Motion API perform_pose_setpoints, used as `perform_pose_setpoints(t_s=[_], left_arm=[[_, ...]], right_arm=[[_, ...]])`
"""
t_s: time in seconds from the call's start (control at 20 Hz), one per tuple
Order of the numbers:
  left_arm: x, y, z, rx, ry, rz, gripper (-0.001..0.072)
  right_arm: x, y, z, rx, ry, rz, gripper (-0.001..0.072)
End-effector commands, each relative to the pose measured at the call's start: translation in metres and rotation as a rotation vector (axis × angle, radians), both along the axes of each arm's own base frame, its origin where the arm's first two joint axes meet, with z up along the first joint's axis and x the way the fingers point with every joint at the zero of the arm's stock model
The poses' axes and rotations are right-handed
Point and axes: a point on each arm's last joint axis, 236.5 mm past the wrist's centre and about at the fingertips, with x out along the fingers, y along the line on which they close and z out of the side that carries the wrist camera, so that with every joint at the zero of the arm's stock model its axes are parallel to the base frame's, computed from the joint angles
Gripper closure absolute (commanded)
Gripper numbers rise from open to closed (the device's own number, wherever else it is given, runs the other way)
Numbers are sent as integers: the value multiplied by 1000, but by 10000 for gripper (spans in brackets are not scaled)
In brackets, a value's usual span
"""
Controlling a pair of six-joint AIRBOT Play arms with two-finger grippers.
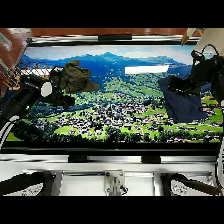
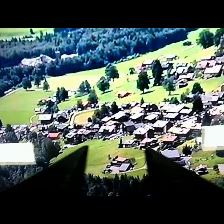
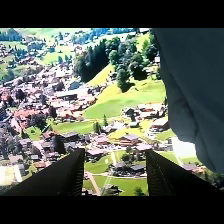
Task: Fold the shirts.
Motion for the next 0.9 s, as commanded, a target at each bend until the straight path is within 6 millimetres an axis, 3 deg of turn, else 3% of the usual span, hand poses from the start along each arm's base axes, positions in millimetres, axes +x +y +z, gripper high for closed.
perform_pose_setpoints(t_s=[0.0,0.1,0.2,0.35,0.5,0.6,0.75,0.85], left_arm=[[30,-14,13,-55,-134,-19,-11],[63,-13,30,-89,-231,-2,-11],[110,3,47,-105,-306,56,-10],[180,36,43,-115,-344,154,-8],[222,33,1,-209,-300,207,-9],[237,29,-32,-233,-278,218,-8],[234,21,-83,-245,-188,229,-8],[231,16,-101,-265,-151,238,-6]], right_arm=[[3,2,2,9,-15,2,208],[11,1,5,7,-52,-2,208],[21,1,9,2,-98,2,208],[26,0,12,-3,-125,10,208],[26,1,12,-2,-125,10,208],[26,2,12,6,-125,10,208],[27,3,12,5,-126,13,208],[27,3,12,5,-126,13,208]])
